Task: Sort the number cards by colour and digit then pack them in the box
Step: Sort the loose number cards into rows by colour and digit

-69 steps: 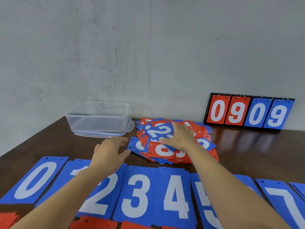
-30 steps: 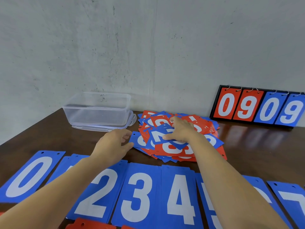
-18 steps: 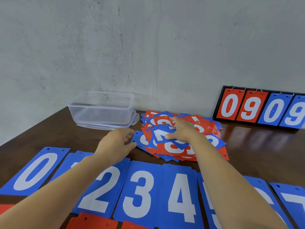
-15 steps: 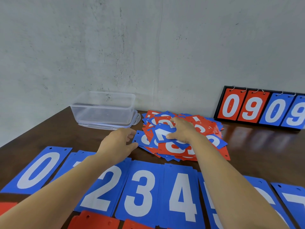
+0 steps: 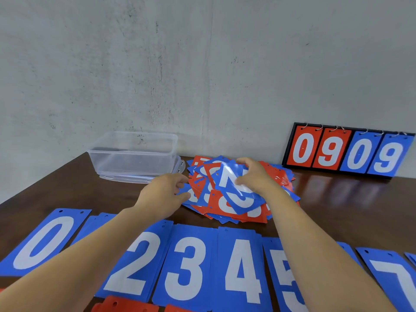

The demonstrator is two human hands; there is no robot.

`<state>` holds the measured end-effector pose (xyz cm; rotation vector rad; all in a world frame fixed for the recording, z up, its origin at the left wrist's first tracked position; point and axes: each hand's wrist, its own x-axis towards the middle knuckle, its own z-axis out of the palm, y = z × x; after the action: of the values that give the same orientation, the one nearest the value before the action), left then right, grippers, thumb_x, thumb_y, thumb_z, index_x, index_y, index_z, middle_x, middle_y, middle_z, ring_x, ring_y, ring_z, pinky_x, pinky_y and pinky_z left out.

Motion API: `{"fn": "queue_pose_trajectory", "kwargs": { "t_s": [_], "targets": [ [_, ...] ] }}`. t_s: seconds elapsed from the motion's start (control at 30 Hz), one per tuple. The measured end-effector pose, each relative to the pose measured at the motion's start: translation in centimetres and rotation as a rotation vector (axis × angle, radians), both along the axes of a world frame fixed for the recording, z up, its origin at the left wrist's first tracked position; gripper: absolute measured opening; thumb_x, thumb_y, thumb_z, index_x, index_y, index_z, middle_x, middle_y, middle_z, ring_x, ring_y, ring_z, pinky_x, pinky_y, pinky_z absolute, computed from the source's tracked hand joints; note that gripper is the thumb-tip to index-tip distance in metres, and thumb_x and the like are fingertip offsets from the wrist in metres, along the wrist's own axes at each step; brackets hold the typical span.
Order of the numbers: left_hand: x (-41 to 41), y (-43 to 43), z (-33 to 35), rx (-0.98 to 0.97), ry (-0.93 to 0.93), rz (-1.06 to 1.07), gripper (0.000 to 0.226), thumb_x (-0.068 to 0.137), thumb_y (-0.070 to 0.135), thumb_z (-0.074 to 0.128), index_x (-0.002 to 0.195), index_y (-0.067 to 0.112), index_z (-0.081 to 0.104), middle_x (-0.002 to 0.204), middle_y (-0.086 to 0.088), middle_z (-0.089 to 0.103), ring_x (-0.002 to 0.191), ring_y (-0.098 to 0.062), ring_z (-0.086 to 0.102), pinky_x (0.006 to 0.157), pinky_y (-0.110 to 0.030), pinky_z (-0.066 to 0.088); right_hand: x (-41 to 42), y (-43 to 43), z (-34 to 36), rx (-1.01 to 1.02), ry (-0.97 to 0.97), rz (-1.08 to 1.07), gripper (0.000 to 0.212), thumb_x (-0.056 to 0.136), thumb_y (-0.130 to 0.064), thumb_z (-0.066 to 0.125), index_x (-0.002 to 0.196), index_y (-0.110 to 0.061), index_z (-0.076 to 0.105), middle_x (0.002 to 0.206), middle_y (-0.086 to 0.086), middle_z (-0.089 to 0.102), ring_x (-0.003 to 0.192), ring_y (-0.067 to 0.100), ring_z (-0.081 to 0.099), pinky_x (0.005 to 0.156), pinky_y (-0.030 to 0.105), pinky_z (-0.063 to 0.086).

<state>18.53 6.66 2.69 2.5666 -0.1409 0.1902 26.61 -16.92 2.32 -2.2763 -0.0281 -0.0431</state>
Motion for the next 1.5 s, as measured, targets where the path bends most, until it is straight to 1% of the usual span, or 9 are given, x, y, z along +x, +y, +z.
{"fn": "queue_pose_trajectory", "kwargs": {
  "t_s": [0.2, 0.33, 0.5, 0.67, 0.83, 1.0, 1.1, 1.3, 1.5],
  "targets": [
    [1.2, -1.3, 1.4, -0.205, -0.074, -0.039, 0.047, 0.086, 0.031, 0.070, 0.129, 0.014, 0.057, 0.115, 0.003, 0.065, 0.098, -0.008, 0.059, 0.089, -0.024, 0.050, -2.6, -0.2, 4.7, 0.077, -0.007, 0.126, 0.023, 0.081, -0.002, 0.071, 0.099, -0.014, 0.064, 0.089, 0.003, 0.067, 0.066, 0.010, 0.063, 0.053, 0.019, 0.052],
    [1.4, -2.9, 3.8, -0.432, -0.041, -0.124, 0.047, 0.084, 0.032, 0.072, 0.126, 0.015, 0.059, 0.118, 0.004, 0.065, 0.106, -0.011, 0.062, 0.090, -0.029, 0.053, -4.7, 0.7, 7.1, 0.024, 0.008, 0.279, 0.021, 0.080, -0.005, 0.073, 0.090, -0.020, 0.063, 0.090, 0.001, 0.069, 0.069, 0.011, 0.067, 0.054, 0.019, 0.055],
    [0.8, -3.7, 4.6, -0.595, 0.103, -0.181, 0.015, 0.092, 0.014, 0.063, 0.104, 0.007, 0.070, 0.093, -0.010, 0.074, 0.082, -0.022, 0.072, 0.073, -0.034, 0.060, -6.3, 1.8, 7.5, -0.024, 0.019, 0.352, 0.026, 0.079, -0.004, 0.074, 0.102, -0.015, 0.065, 0.104, 0.006, 0.070, 0.084, 0.017, 0.069, 0.072, 0.030, 0.059],
    [0.3, -3.2, 4.0, -0.895, 0.089, 0.040, 0.005, 0.090, 0.010, 0.066, 0.087, 0.013, 0.069, 0.092, -0.009, 0.073, 0.079, -0.021, 0.070, 0.070, -0.034, 0.058, -6.6, 0.8, 6.0, 0.151, -0.234, -0.075, 0.078, 0.075, -0.034, 0.080, 0.140, -0.021, 0.039, 0.133, 0.002, 0.047, 0.114, 0.017, 0.050, 0.091, 0.037, 0.050],
    [-0.9, -3.5, 3.8, -1.101, 0.046, 0.168, 0.006, 0.086, 0.005, 0.069, 0.085, 0.011, 0.066, 0.079, -0.009, 0.071, 0.066, -0.023, 0.066, 0.064, -0.035, 0.056, -9.1, 2.3, 3.9, 0.455, 0.143, -0.162, 0.060, 0.076, -0.058, 0.070, 0.117, -0.016, 0.056, 0.115, 0.005, 0.065, 0.099, 0.020, 0.064, 0.074, 0.031, 0.050],
    [-3.6, -5.2, 2.4, -0.919, 0.040, 0.130, 0.011, 0.085, 0.006, 0.069, 0.095, 0.004, 0.065, 0.076, -0.008, 0.067, 0.058, -0.015, 0.061, 0.057, -0.026, 0.051, -10.3, 4.1, 2.3, 0.675, 0.005, -0.130, 0.023, 0.085, -0.032, 0.071, 0.083, -0.011, 0.063, 0.082, 0.008, 0.069, 0.062, 0.017, 0.063, 0.053, 0.024, 0.046],
    [-5.3, -5.2, 2.1, -0.790, 0.066, 0.046, 0.022, 0.086, 0.011, 0.070, 0.107, 0.010, 0.064, 0.092, -0.006, 0.071, 0.074, -0.016, 0.067, 0.066, -0.026, 0.054, -11.6, 3.5, 2.4, 0.651, -0.065, -0.087, 0.005, 0.090, -0.015, 0.067, 0.086, -0.013, 0.063, 0.088, 0.003, 0.070, 0.066, 0.011, 0.065, 0.047, 0.018, 0.045],
    [-7.8, -3.9, 2.6, -0.738, 0.048, 0.009, 0.015, 0.098, 0.015, 0.054, 0.094, 0.013, 0.068, 0.092, -0.002, 0.071, 0.086, -0.017, 0.066, 0.075, -0.025, 0.052, -15.2, 2.0, 3.8, 0.274, -0.090, 0.170, 0.009, 0.092, -0.009, 0.060, 0.097, -0.012, 0.066, 0.091, 0.000, 0.070, 0.072, 0.007, 0.066, 0.058, 0.014, 0.052],
    [-10.4, -3.8, 3.1, -0.740, -0.013, 0.037, 0.025, 0.090, 0.017, 0.066, 0.071, 0.002, 0.060, 0.072, -0.002, 0.069, 0.067, -0.016, 0.064, 0.070, -0.030, 0.054, -18.4, 1.7, 5.3, 0.200, -0.134, 0.079, 0.013, 0.088, -0.012, 0.067, 0.100, -0.007, 0.068, 0.094, 0.005, 0.072, 0.083, 0.019, 0.071, 0.074, 0.033, 0.059]
  ]
}}
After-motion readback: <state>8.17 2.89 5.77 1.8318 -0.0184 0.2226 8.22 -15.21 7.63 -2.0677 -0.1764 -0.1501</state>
